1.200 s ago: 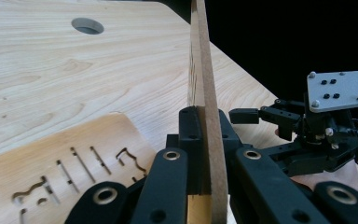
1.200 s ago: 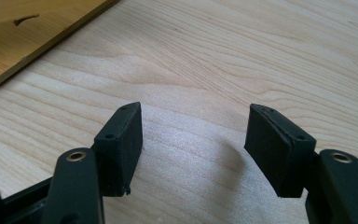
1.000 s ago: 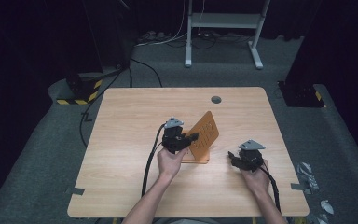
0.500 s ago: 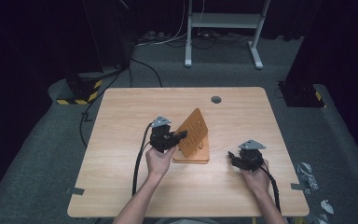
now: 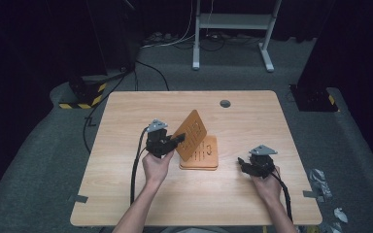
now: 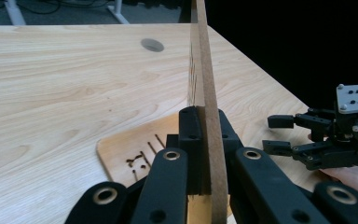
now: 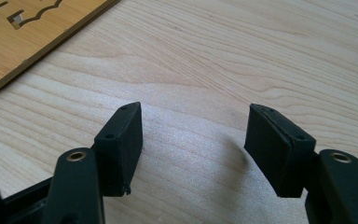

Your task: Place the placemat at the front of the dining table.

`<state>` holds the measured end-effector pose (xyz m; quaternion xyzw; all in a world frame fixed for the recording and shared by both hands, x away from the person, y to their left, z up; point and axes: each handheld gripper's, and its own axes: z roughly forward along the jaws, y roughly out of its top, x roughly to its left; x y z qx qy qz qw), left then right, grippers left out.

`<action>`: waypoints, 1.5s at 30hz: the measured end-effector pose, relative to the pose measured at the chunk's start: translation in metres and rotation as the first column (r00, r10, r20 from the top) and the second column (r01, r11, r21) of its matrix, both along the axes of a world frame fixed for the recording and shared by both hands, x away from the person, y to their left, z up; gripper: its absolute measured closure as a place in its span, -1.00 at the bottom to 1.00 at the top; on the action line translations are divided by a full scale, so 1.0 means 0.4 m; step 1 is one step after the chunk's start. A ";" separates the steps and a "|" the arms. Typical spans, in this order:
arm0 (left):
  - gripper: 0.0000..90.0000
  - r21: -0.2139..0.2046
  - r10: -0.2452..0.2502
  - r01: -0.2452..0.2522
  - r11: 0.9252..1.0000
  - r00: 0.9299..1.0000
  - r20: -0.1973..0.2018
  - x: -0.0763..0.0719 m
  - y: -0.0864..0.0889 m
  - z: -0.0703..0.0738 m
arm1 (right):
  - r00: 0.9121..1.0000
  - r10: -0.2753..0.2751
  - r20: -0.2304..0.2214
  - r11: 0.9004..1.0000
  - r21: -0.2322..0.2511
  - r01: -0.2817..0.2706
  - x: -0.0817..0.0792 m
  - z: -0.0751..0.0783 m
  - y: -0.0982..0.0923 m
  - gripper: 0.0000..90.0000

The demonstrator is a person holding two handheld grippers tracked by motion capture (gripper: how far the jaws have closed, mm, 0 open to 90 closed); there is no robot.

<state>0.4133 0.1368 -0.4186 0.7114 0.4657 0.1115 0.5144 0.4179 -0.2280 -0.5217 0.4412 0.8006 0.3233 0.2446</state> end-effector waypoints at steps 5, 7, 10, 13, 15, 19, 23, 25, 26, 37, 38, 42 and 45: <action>0.91 0.018 0.017 -0.017 1.000 1.000 0.007 -0.008 0.023 0.015 | 1.000 0.003 -0.001 1.000 -0.001 -0.003 0.001 0.000 -0.001 -0.19; 0.91 0.019 0.022 -0.022 1.000 1.000 0.011 -0.009 0.028 0.018 | 1.000 -0.001 0.008 1.000 0.002 0.001 0.002 -0.002 -0.001 -0.19; 0.91 0.023 0.033 -0.034 0.999 0.999 0.018 -0.011 0.042 0.025 | 1.000 -0.003 0.012 1.000 0.002 0.003 0.002 -0.003 0.000 -0.19; 0.91 0.020 0.045 -0.045 0.999 0.999 0.022 -0.014 0.056 0.030 | 1.000 0.001 -0.007 1.000 0.008 -0.001 0.003 0.000 -0.003 -0.19; 0.91 0.016 0.057 -0.057 0.998 0.998 0.024 -0.018 0.065 0.032 | 1.000 0.001 -0.007 1.000 0.009 -0.001 0.003 0.000 -0.003 -0.19; 0.91 0.021 0.073 -0.074 0.997 0.997 0.036 -0.022 0.085 0.036 | 1.000 0.000 -0.009 1.000 0.010 0.000 0.003 0.000 -0.003 -0.19; 0.91 0.024 0.080 -0.081 0.996 0.996 0.037 -0.024 0.096 0.039 | 1.000 0.001 -0.010 1.000 0.012 -0.001 0.004 0.000 -0.004 -0.19; 0.91 0.020 0.090 -0.090 0.996 0.995 0.033 -0.027 0.102 0.040 | 1.000 -0.001 -0.013 1.000 0.017 0.001 0.003 0.000 -0.004 -0.19; 0.91 0.023 0.095 -0.096 0.995 0.995 0.032 -0.028 0.106 0.040 | 1.000 0.000 -0.014 1.000 0.017 0.000 0.004 0.000 -0.005 -0.19; 0.91 -0.001 0.151 -0.151 0.988 0.987 0.048 -0.046 0.164 0.045 | 1.000 0.000 -0.014 1.000 0.017 0.000 0.004 0.000 -0.005 -0.19; 0.91 0.000 0.155 -0.155 0.988 0.987 0.048 -0.047 0.170 0.045 | 1.000 0.000 -0.014 1.000 0.017 0.000 0.004 0.000 -0.005 -0.19; 0.91 -0.001 0.171 -0.171 0.985 0.984 0.050 -0.052 0.188 0.045 | 1.000 0.000 -0.014 1.000 0.017 0.000 0.004 0.000 -0.005 -0.19; 0.91 0.001 0.179 -0.179 0.984 0.983 0.051 -0.056 0.199 0.045 | 1.000 0.000 -0.014 1.000 0.017 0.001 0.004 0.000 -0.005 -0.19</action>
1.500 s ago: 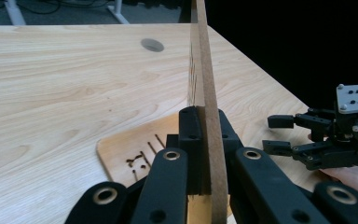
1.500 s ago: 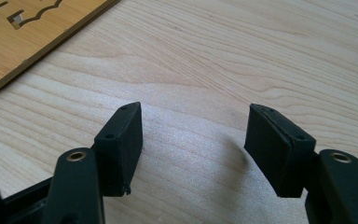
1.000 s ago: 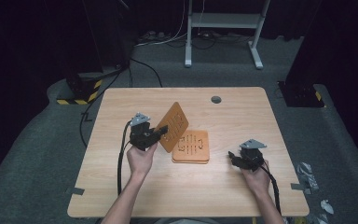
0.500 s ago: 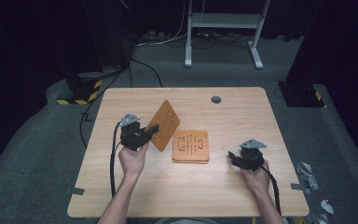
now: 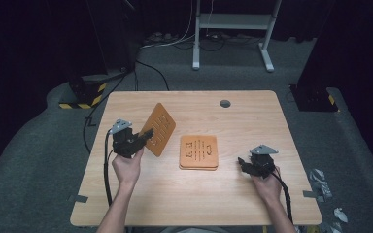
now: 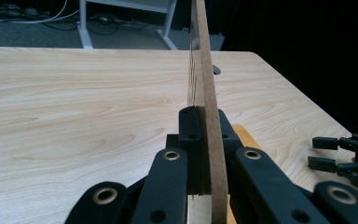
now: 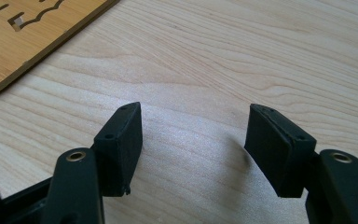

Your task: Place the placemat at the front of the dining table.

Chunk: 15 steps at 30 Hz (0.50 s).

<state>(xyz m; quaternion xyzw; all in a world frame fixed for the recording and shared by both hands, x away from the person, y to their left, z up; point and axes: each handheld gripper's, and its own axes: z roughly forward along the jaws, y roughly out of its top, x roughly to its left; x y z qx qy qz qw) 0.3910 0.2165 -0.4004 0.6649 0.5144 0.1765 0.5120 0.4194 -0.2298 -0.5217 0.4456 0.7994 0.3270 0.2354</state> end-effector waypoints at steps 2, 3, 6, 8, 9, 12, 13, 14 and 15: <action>0.91 -0.004 0.009 -0.009 1.000 1.000 0.004 -0.002 0.005 0.000 | 1.000 0.000 0.000 1.000 0.000 0.000 0.000 0.000 0.000 -0.19; 0.91 -0.003 0.012 -0.012 1.000 1.000 0.002 -0.003 0.009 -0.001 | 1.000 0.000 0.000 1.000 0.000 0.000 0.000 0.000 0.000 -0.19; 0.91 -0.003 0.028 -0.028 1.000 1.000 0.004 -0.009 0.024 -0.002 | 1.000 0.000 0.000 1.000 0.000 0.000 0.000 0.000 0.000 -0.19; 0.91 -0.003 0.032 -0.032 0.999 1.000 0.001 -0.011 0.028 -0.002 | 1.000 0.000 0.000 1.000 0.000 0.000 0.000 0.000 0.000 -0.19; 0.91 -0.005 0.034 -0.034 0.999 0.999 0.001 -0.012 0.031 -0.003 | 1.000 0.000 0.000 1.000 0.000 0.000 0.000 0.000 0.000 -0.19; 0.91 0.003 0.043 -0.043 0.999 0.999 0.003 -0.016 0.040 -0.004 | 1.000 -0.001 -0.001 1.000 0.000 0.001 0.000 0.000 0.000 -0.19; 0.91 0.007 0.048 -0.048 0.999 0.999 0.003 -0.017 0.043 -0.005 | 1.000 0.001 0.001 1.000 -0.001 -0.001 0.000 0.000 0.000 -0.19; 0.91 0.008 0.052 -0.052 0.999 0.999 0.004 -0.019 0.047 -0.006 | 1.000 0.000 -0.001 1.000 0.001 0.000 0.000 0.000 0.000 -0.19; 0.91 0.004 0.055 -0.055 0.998 0.998 0.003 -0.020 0.049 -0.007 | 1.000 0.000 0.000 1.000 0.001 0.000 0.000 0.000 0.000 -0.19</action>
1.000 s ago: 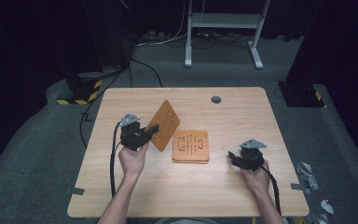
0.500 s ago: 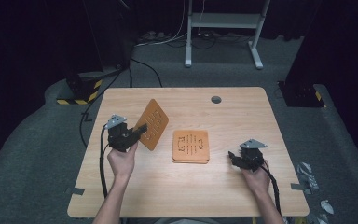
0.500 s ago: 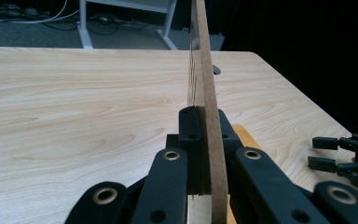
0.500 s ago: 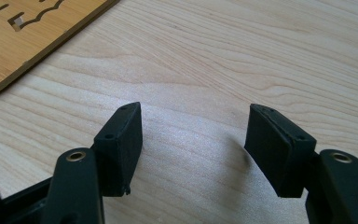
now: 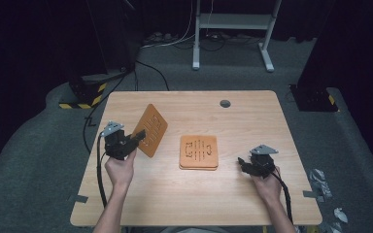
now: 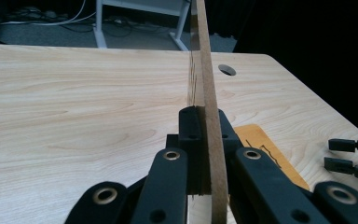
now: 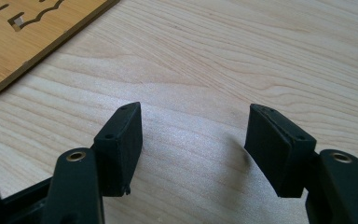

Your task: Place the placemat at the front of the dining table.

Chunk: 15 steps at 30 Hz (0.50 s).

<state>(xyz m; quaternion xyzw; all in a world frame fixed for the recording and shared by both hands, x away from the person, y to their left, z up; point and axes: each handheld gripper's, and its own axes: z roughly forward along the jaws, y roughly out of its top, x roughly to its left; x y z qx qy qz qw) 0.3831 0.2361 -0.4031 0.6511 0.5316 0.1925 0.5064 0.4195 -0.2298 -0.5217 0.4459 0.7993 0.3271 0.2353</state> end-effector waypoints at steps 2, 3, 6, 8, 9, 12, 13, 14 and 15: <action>0.91 -0.001 0.006 -0.006 1.000 1.000 0.000 -0.003 0.008 -0.002 | 1.000 0.000 0.000 1.000 0.000 0.000 0.000 0.000 0.000 -0.19; 0.91 -0.003 0.009 -0.009 1.000 1.000 0.000 -0.004 0.011 -0.002 | 1.000 0.000 0.000 1.000 0.000 0.000 0.000 0.000 0.000 -0.19; 0.91 0.000 0.017 -0.017 1.000 1.000 0.001 -0.006 0.019 -0.004 | 1.000 0.001 0.001 1.000 0.000 -0.001 0.000 0.000 0.000 -0.19; 0.91 -0.001 0.023 -0.023 1.000 1.000 0.000 -0.008 0.024 -0.006 | 1.000 0.000 0.000 1.000 -0.001 0.000 0.000 0.000 0.000 -0.19; 0.91 0.001 0.026 -0.026 1.000 1.000 -0.001 -0.008 0.026 -0.006 | 1.000 0.000 0.000 1.000 0.000 0.000 0.000 0.000 0.000 -0.19; 0.91 0.002 0.033 -0.033 0.999 0.999 -0.001 -0.011 0.033 -0.009 | 1.000 0.000 0.000 1.000 0.000 0.000 0.000 0.000 0.000 -0.19; 0.91 0.003 0.034 -0.034 0.999 0.999 -0.003 -0.011 0.034 -0.010 | 1.000 -0.001 -0.001 1.000 -0.001 0.001 0.000 0.000 0.000 -0.19; 0.91 0.003 0.036 -0.036 0.999 0.999 -0.003 -0.011 0.036 -0.012 | 1.000 0.000 0.000 1.000 0.000 0.000 0.000 0.000 0.000 -0.19; 0.91 0.004 0.041 -0.041 0.999 0.999 -0.008 -0.010 0.039 -0.015 | 1.000 0.000 0.000 1.000 0.000 0.000 0.000 0.000 0.000 -0.19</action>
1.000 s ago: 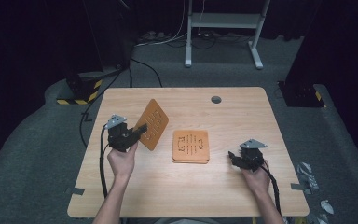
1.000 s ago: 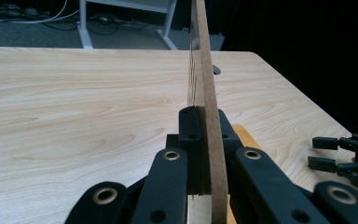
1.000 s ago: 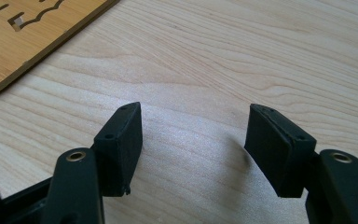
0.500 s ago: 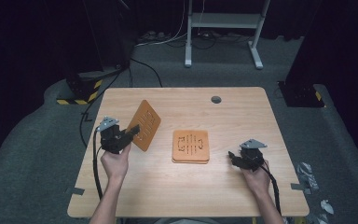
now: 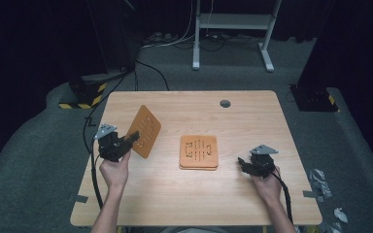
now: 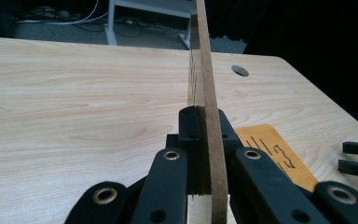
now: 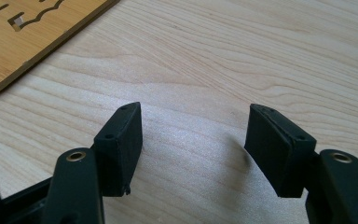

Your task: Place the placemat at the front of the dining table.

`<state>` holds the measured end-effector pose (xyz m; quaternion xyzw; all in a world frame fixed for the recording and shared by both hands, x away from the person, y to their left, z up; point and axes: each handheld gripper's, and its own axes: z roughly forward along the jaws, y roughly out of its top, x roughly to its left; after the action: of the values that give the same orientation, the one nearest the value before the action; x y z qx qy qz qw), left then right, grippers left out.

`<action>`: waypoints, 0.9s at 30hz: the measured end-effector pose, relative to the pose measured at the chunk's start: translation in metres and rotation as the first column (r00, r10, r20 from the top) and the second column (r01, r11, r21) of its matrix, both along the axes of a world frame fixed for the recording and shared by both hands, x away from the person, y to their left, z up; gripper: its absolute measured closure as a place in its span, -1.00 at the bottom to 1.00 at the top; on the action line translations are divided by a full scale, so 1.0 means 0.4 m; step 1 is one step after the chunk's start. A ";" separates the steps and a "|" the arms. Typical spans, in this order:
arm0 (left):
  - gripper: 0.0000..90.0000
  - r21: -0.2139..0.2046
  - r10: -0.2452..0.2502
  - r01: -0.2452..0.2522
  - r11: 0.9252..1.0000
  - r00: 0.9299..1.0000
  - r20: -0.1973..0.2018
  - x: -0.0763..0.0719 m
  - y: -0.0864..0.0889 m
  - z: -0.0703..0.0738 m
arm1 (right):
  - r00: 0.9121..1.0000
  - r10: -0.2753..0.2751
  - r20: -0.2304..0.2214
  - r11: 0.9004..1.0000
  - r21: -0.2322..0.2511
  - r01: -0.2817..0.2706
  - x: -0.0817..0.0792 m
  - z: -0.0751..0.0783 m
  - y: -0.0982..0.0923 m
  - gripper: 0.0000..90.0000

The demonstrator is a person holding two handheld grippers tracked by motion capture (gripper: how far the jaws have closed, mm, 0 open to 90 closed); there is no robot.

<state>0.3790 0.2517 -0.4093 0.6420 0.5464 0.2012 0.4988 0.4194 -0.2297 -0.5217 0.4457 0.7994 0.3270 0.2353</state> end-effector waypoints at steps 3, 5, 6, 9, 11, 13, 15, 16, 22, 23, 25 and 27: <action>0.91 0.001 0.005 -0.005 1.000 1.000 0.000 0.001 0.004 -0.003 | 1.000 0.000 0.000 1.000 0.000 0.000 0.000 0.000 0.000 -0.19; 0.91 0.001 0.003 -0.003 1.000 1.000 0.000 0.001 0.004 -0.004 | 1.000 0.000 0.000 1.000 0.000 0.000 0.000 0.000 0.000 -0.19; 0.91 0.006 0.004 -0.004 1.000 1.000 -0.001 0.002 0.004 -0.006 | 1.000 0.000 0.000 1.000 0.000 0.000 0.000 0.000 0.000 -0.19; 0.91 0.016 0.008 -0.008 1.000 1.000 -0.007 0.003 0.004 -0.014 | 1.000 -0.002 0.002 1.000 -0.002 0.002 0.000 0.000 0.000 -0.19; 0.91 0.028 0.011 -0.011 1.000 1.000 -0.012 0.004 0.003 -0.021 | 1.000 -0.003 0.001 1.000 0.000 0.003 -0.001 0.000 0.001 -0.19; 0.91 0.032 0.014 -0.014 0.999 1.000 -0.019 0.003 0.003 -0.027 | 1.000 -0.002 0.002 1.000 -0.002 0.002 0.000 0.000 0.000 -0.19; 0.91 0.029 0.016 -0.015 0.999 1.000 -0.020 0.004 0.004 -0.032 | 1.000 -0.002 0.002 1.000 -0.002 0.002 0.000 0.000 0.000 -0.19; 0.91 0.031 0.017 -0.016 0.999 1.000 -0.022 0.005 0.004 -0.035 | 1.000 -0.002 0.002 1.000 -0.002 0.002 0.000 0.000 0.000 -0.19; 0.91 0.043 0.019 -0.018 0.999 1.000 -0.019 0.008 -0.004 -0.042 | 1.000 -0.002 0.002 1.000 -0.002 0.002 0.000 0.000 0.000 -0.19; 0.91 0.040 0.016 -0.015 0.999 1.000 -0.018 0.010 -0.007 -0.044 | 1.000 -0.004 0.001 1.000 -0.001 0.004 -0.001 0.000 0.001 -0.19; 0.91 0.046 0.018 -0.017 0.999 1.000 -0.021 0.014 -0.011 -0.048 | 1.000 -0.003 0.001 1.000 -0.001 0.003 -0.001 0.000 0.001 -0.19; 0.91 0.045 0.018 -0.017 0.999 0.999 -0.027 0.017 -0.013 -0.054 | 1.000 -0.002 0.003 1.000 -0.003 0.002 0.000 0.000 0.000 -0.19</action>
<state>0.3860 0.2463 -0.4309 0.6508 0.5542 0.2087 0.4752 0.4194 -0.2295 -0.5218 0.4456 0.7991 0.3263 0.2375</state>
